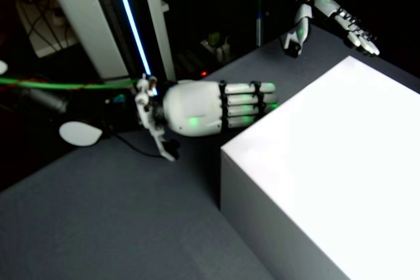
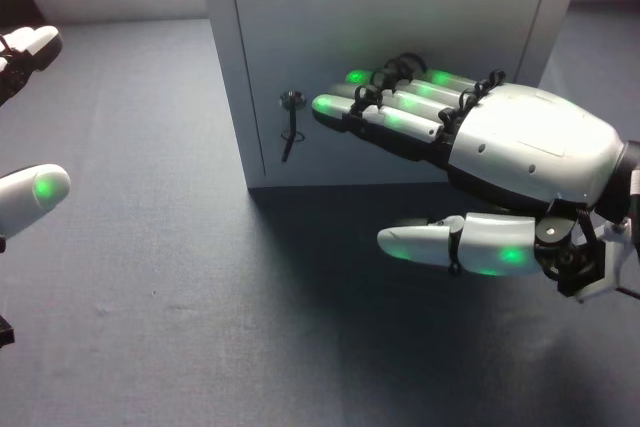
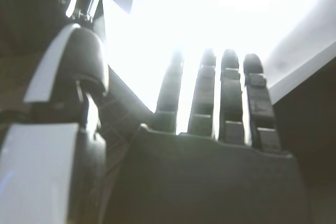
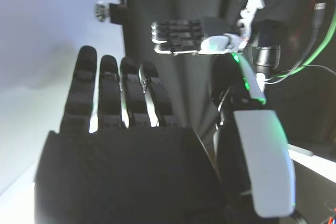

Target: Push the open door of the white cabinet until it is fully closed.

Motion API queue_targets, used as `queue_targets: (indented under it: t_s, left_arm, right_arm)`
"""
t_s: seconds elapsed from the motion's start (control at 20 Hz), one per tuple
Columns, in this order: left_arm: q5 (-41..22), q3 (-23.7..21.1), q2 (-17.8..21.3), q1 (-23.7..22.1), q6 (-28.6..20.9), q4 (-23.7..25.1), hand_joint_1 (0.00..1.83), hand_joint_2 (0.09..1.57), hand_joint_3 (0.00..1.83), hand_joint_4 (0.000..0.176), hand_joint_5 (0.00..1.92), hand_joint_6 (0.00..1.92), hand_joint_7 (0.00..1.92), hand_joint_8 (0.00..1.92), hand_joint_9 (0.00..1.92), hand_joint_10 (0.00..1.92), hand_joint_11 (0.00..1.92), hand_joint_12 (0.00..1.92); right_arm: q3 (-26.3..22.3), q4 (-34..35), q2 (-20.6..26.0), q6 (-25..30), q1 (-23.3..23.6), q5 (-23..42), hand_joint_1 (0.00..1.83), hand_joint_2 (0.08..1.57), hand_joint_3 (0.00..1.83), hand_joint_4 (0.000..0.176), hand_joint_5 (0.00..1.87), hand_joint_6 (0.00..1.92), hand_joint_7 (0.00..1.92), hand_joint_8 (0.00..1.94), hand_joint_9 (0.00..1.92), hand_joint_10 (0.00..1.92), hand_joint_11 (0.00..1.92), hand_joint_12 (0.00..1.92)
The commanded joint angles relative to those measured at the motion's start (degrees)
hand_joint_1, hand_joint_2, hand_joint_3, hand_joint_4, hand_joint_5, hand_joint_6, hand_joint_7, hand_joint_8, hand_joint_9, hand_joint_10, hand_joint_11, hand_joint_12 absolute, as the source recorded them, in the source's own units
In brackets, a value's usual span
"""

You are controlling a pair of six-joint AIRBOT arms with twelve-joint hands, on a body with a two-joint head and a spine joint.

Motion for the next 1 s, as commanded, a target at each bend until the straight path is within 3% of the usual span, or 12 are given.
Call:
queue_targets:
  t_s: [0.0,0.15,0.25,0.35,0.45,0.55,0.6,0.65,0.7,0.8,0.9,0.95]
  left_arm:
    - [-7.22,0.04,0.32,-0.26,-0.30,-1.02,0.18,1.32,0.00,0.068,0.00,0.00,0.00,0.00,0.00,0.00,0.00,0.00]
    - [-7.32,0.04,0.30,-0.22,-0.30,-1.02,0.17,1.32,0.00,0.071,0.00,0.00,0.00,0.00,0.00,0.00,0.00,0.00]
    - [-7.50,0.03,0.31,-0.20,-0.30,-1.02,0.18,1.32,0.00,0.063,0.00,0.00,0.00,0.00,0.00,0.00,0.00,0.00]
    - [-7.62,-0.01,0.31,-0.14,-0.30,-1.04,0.18,1.32,0.00,0.069,0.00,0.00,0.00,0.00,0.00,0.00,0.00,0.00]
    - [-7.82,-0.07,0.32,-0.10,-0.31,-1.13,0.18,1.31,0.00,0.075,0.00,0.00,0.00,0.00,0.00,0.00,0.00,0.00]
    - [-8.11,-0.16,0.32,0.03,-0.31,-1.31,0.16,1.30,0.00,0.084,0.00,0.00,0.00,0.00,0.00,0.00,0.00,0.00]
    - [-8.31,-0.24,0.34,0.15,-0.31,-1.44,0.16,1.30,0.00,0.089,0.00,0.00,0.00,0.00,0.00,0.00,0.00,0.00]
    - [-8.55,-0.32,0.40,0.46,-0.31,-1.60,0.16,1.30,0.00,0.090,0.00,0.00,0.00,0.00,0.00,0.00,0.00,0.00]
    - [-8.79,-0.47,0.51,0.68,-0.31,-1.76,0.16,1.29,0.00,0.099,0.00,0.00,0.00,0.00,0.00,0.00,0.00,0.00]
    - [-9.46,-0.70,0.66,1.24,-0.31,-2.24,0.16,1.29,0.00,0.111,0.00,0.00,0.00,0.00,0.00,0.00,0.00,0.00]
    - [-9.85,-0.79,0.73,1.44,-0.31,-2.41,0.14,1.30,0.00,0.103,0.00,0.00,0.00,0.00,0.00,0.00,0.00,0.00]
    - [-9.90,-0.84,0.76,1.44,-0.31,-2.41,0.13,1.30,0.00,0.095,0.00,0.00,0.00,0.00,0.00,0.00,0.00,0.00]
  right_arm:
    - [0.22,1.82,0.06,-0.33,0.84,6.13,0.36,1.27,0.00,0.000,0.00,0.00,0.00,0.00,0.00,0.00,0.00,0.05]
    - [0.60,3.84,0.08,-2.13,1.11,5.39,0.42,1.26,0.00,0.000,0.00,0.00,0.00,0.00,0.00,0.00,0.00,0.00]
    - [0.46,3.93,0.11,-2.14,1.11,5.41,0.41,1.26,0.00,0.000,0.00,0.00,0.00,0.00,0.00,0.00,0.00,0.00]
    - [-0.07,3.62,0.20,-2.12,1.11,5.62,0.43,1.25,0.00,0.000,0.02,0.01,0.00,0.00,0.01,0.00,0.00,0.00]
    - [-1.22,2.15,1.26,-1.65,1.11,6.27,0.49,1.24,0.01,0.000,0.07,0.01,0.10,0.01,0.10,0.01,0.00,0.39]
    - [-2.14,0.53,2.10,0.00,1.10,7.38,0.27,1.26,0.00,0.000,0.00,0.00,0.02,0.00,0.10,0.00,0.00,0.62]
    - [-2.87,-0.52,2.80,1.16,1.03,7.83,0.24,1.27,0.00,0.000,0.00,0.00,0.05,0.00,0.21,0.03,0.00,1.23]
    - [-3.52,-1.08,3.54,1.81,0.55,8.32,0.25,1.30,0.00,0.000,0.02,0.00,0.09,0.01,0.15,0.02,0.00,1.02]
    - [-4.23,-1.63,4.30,2.32,-0.11,9.09,0.39,1.28,0.00,0.000,0.04,0.01,0.10,0.00,0.16,0.02,0.00,1.11]
    - [-5.45,-2.33,5.67,3.31,-1.39,11.02,0.32,1.30,0.00,0.000,0.00,0.00,0.03,0.00,0.08,0.01,0.00,0.48]
    - [-6.70,-2.38,7.19,3.88,-2.96,13.24,0.34,1.31,0.00,0.000,0.03,0.00,0.04,0.00,0.01,0.00,0.00,0.07]
    - [-7.39,-2.29,8.17,3.99,-3.89,14.31,0.32,1.31,0.00,0.000,0.03,0.00,0.04,0.00,0.00,0.00,0.00,0.01]
